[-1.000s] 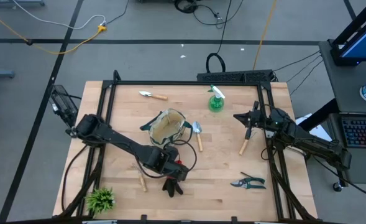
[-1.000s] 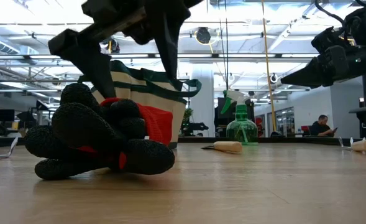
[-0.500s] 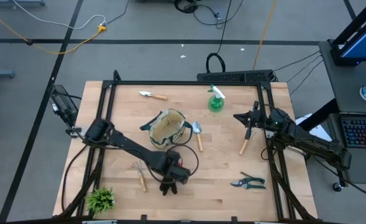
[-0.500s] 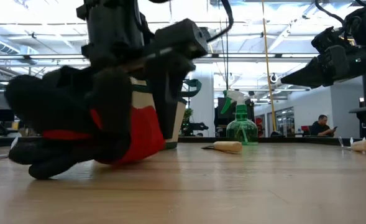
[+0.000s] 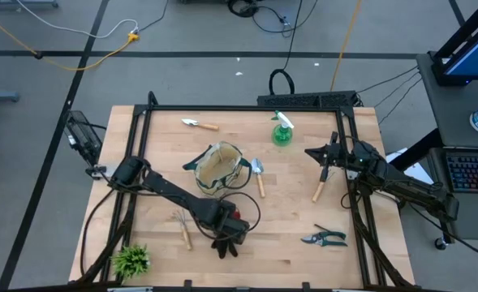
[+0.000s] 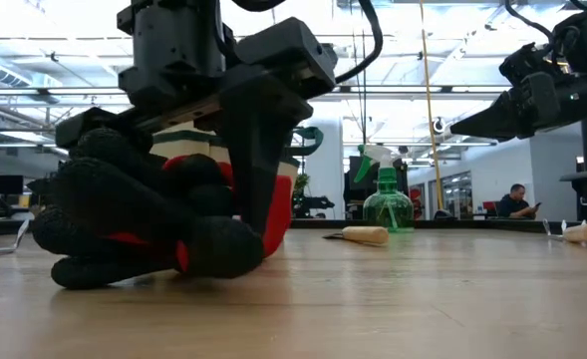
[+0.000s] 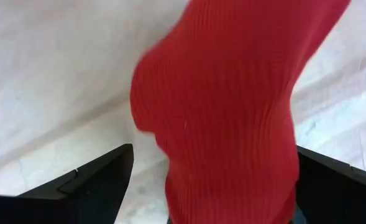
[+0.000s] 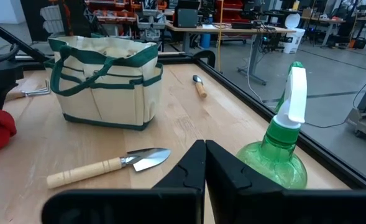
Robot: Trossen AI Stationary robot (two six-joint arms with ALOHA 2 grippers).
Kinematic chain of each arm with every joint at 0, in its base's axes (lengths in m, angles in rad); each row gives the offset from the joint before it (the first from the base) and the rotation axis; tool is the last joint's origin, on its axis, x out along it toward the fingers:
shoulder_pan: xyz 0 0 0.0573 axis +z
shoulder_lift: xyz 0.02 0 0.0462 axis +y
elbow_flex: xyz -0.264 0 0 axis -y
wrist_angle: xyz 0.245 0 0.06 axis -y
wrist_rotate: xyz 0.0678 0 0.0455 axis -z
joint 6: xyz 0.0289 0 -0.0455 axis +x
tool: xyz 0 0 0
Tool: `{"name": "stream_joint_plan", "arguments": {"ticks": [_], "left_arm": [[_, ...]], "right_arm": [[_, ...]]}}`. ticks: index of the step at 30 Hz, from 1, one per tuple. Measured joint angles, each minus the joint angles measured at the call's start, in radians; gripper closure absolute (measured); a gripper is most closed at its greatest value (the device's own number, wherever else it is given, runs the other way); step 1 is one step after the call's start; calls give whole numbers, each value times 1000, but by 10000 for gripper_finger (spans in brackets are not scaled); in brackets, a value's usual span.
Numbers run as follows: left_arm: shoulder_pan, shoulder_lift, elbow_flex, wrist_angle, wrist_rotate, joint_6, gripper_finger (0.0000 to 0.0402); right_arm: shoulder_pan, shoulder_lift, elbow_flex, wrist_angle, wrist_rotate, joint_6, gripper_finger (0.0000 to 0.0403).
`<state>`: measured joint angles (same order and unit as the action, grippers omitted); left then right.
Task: Pick & Place Garden tools in Gardening bag
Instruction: Put the red gloves into the green gardening bag
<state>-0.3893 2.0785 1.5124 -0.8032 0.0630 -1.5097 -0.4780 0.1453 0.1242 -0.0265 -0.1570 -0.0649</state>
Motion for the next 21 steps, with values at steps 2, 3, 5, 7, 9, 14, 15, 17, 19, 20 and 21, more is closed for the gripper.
{"name": "stream_joint_plan", "arguments": {"ticks": [2,3,5,7,9,14,15,17,19,20,21], "left_arm": [[0,0,0,0,19,9,31],[0,0,0,-1,25,12,44],[0,0,0,-1,25,13,79],[0,0,0,-1,22,15,119],[0,0,0,-2,19,16,164],[0,-2,0,1,32,67,285],[0,-2,0,1,48,82,309],[1,-5,0,1,89,115,348],[-2,-14,0,1,135,151,351],[-6,-19,0,2,155,166,352],[-10,-29,0,-1,176,182,351]], "right_arm": [[0,0,0,0,0,0,403],[0,0,0,0,0,0,403],[0,0,0,0,0,0,403],[0,0,0,0,0,0,403],[0,0,0,0,0,0,403],[0,0,0,0,0,0,403],[0,0,0,0,0,0,403],[0,0,0,0,0,0,403],[0,0,0,0,0,0,403],[0,0,0,0,0,0,403],[0,0,0,0,0,0,403]]}}
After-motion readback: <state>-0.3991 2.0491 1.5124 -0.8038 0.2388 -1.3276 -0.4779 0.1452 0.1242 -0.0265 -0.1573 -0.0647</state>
